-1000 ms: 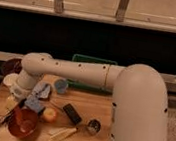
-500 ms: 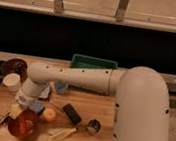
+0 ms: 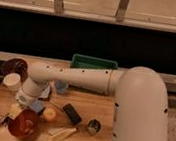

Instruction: Place pepper in red bowl

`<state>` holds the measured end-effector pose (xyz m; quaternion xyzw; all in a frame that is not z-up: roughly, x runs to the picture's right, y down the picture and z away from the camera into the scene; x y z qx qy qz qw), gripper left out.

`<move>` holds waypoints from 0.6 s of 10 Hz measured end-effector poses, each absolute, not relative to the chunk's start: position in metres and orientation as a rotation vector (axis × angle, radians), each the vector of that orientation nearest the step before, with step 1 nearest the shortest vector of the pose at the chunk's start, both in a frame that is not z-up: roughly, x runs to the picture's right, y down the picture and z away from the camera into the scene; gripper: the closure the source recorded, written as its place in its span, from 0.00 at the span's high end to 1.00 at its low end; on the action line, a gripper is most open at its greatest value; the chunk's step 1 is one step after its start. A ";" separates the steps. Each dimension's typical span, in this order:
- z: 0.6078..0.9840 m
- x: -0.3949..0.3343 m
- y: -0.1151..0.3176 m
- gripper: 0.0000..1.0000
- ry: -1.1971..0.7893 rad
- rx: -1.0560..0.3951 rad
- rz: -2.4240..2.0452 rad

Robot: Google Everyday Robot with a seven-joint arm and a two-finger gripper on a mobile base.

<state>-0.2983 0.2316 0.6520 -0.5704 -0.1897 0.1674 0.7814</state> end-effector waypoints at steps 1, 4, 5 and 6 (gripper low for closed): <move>0.651 -0.299 0.230 0.69 -0.412 -1.227 0.357; 0.646 -0.297 0.211 0.69 -0.418 -1.173 0.335; 0.640 -0.296 0.199 0.69 -0.430 -1.137 0.327; 0.629 -0.295 0.177 0.69 -0.450 -1.067 0.317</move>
